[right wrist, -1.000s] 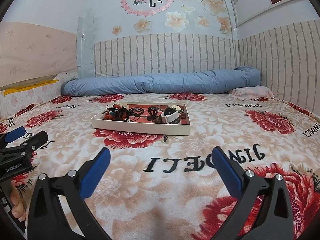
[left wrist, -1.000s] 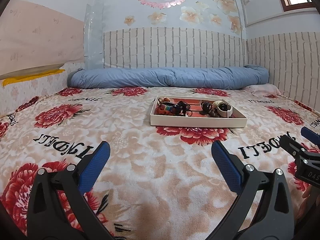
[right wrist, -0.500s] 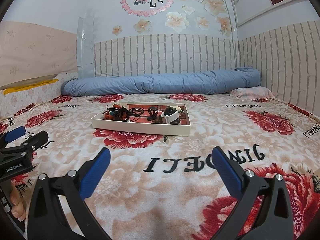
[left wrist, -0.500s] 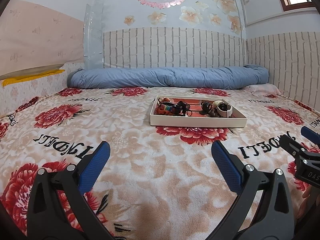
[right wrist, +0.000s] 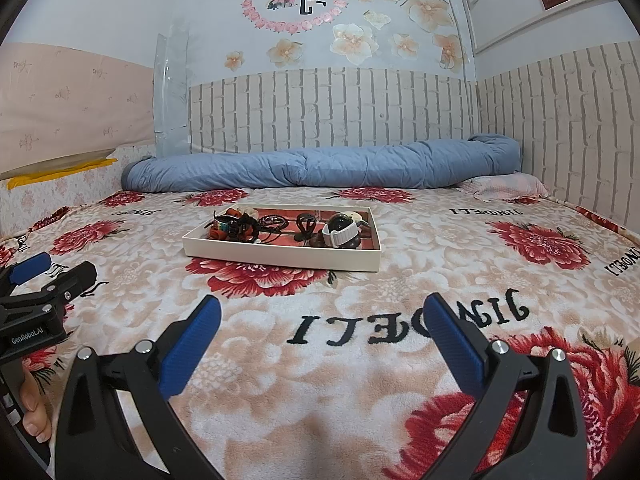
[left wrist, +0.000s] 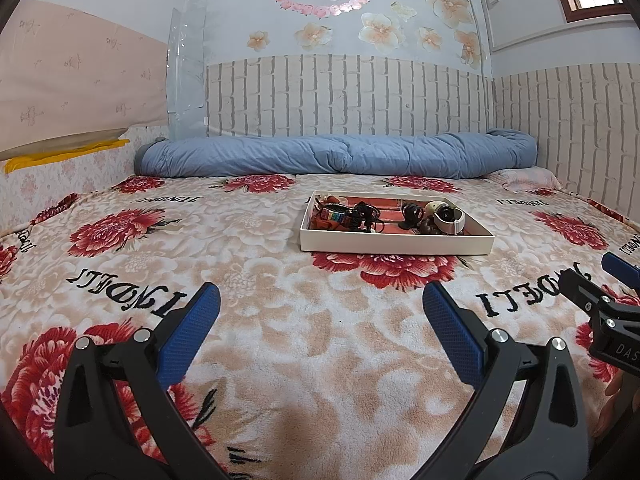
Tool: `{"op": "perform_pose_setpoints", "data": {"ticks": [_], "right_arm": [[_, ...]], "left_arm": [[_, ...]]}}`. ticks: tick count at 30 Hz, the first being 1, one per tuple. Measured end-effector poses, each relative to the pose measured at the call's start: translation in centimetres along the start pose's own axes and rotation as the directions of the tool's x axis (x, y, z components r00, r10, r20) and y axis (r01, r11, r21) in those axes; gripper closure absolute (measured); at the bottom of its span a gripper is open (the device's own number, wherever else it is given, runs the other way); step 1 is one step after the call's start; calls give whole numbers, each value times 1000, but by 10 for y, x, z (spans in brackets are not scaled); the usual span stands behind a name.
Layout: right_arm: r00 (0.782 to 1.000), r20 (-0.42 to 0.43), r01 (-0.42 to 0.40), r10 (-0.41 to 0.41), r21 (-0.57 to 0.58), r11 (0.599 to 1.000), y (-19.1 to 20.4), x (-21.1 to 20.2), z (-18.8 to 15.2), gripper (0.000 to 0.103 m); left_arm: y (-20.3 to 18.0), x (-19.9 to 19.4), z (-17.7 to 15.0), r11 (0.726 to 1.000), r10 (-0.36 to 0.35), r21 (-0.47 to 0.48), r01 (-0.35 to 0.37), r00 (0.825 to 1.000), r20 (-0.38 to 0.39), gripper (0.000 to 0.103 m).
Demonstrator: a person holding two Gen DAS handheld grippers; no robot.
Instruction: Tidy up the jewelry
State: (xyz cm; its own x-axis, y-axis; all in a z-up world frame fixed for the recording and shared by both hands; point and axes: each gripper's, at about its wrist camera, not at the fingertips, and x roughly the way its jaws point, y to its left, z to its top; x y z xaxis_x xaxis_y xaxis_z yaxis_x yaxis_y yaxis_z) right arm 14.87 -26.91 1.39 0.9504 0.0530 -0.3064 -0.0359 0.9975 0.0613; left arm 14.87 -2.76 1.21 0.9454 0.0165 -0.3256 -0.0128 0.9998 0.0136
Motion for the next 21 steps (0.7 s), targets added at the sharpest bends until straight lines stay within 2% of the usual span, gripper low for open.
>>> {"op": "perform_pose_setpoints", "data": {"ticks": [21], "right_arm": [[1000,0,0,0,-1,1000,0,0,0,4]], "left_arm": [[0,0,0,1000,3,11,-3,1000,5,5]]}}
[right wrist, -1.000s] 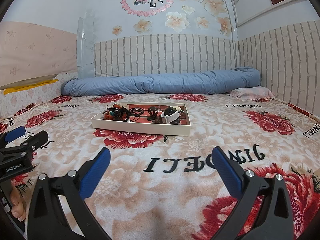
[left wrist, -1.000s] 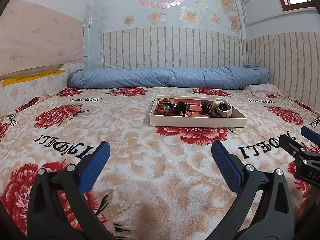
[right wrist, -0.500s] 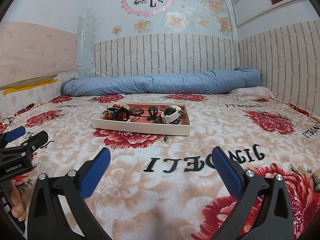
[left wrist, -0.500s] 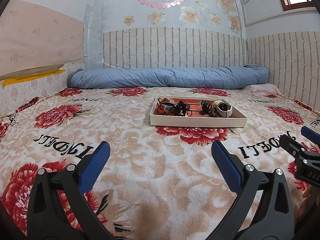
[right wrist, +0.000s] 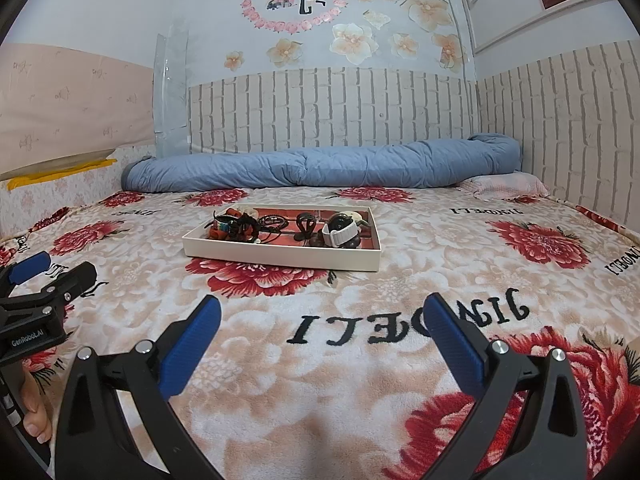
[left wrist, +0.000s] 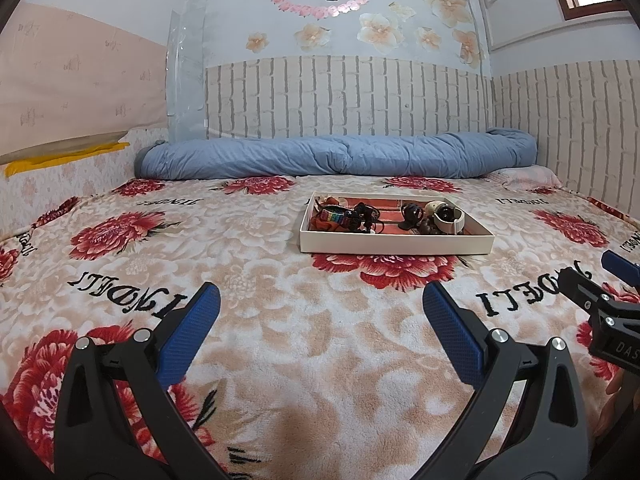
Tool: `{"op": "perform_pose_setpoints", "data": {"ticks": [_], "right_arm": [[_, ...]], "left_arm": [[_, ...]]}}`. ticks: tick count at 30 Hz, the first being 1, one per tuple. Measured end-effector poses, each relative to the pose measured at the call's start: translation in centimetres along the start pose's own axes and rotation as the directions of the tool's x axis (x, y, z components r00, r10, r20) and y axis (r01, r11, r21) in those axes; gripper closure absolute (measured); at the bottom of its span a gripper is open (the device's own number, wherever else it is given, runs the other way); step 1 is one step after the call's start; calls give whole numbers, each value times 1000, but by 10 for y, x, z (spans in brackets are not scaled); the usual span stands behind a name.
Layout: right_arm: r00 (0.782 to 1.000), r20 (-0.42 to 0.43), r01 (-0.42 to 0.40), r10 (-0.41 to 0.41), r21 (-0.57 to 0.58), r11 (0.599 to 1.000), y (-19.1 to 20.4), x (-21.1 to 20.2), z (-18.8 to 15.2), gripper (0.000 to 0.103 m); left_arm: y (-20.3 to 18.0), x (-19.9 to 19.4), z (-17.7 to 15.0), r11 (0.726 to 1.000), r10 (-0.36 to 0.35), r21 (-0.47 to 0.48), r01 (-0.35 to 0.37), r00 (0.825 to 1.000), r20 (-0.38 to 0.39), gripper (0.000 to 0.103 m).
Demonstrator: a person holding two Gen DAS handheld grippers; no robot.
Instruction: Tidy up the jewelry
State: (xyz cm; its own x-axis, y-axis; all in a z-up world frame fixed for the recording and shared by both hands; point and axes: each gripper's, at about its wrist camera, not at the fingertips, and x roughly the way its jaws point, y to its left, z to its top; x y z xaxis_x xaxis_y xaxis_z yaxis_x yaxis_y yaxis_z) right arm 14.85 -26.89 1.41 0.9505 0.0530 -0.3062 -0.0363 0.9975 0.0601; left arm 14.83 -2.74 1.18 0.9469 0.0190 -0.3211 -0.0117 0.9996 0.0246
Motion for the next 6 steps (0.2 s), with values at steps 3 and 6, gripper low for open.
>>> {"op": "perform_pose_setpoints", "data": {"ticks": [3,6], "right_arm": [[1000,1,0,0,1,1000,0,0,0,4],[1000,0,0,0,-1,1000,0,0,0,4]], "left_arm": [[-1,0,0,1000,-1,0,1,1000,-1,5],[0,0,0,1000,-1,0,1,1000,0,5]]}}
